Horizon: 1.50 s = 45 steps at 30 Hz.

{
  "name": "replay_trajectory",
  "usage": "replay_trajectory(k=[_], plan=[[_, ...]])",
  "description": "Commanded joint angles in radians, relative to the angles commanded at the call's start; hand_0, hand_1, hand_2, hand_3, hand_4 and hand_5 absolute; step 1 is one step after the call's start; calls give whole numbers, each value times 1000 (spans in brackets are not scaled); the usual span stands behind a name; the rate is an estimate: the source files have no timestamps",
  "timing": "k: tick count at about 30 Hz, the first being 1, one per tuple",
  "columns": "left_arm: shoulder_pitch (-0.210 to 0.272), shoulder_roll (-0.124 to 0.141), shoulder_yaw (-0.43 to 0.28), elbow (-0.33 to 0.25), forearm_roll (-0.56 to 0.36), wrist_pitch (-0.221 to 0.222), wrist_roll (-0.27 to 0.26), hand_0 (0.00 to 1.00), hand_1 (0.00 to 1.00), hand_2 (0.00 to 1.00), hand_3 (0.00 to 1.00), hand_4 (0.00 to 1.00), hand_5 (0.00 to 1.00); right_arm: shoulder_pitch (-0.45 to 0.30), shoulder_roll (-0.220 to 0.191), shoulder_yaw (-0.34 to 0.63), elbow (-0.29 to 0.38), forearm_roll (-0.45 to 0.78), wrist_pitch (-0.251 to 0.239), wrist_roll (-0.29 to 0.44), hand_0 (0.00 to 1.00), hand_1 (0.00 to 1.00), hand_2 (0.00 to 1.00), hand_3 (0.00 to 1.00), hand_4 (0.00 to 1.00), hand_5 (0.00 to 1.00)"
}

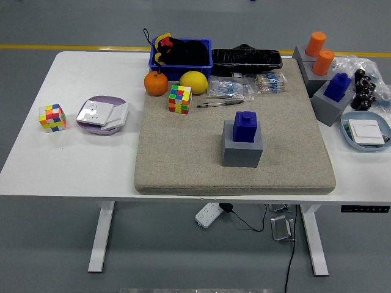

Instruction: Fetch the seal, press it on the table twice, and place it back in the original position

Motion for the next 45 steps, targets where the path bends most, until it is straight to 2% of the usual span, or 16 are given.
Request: replay_trajectory(k=[45], plan=[[3, -3, -14, 2, 1, 0, 0, 811, 814, 785, 834, 792, 406, -4, 7, 38, 12, -9, -3, -13, 804, 678, 665, 666, 865, 200]])
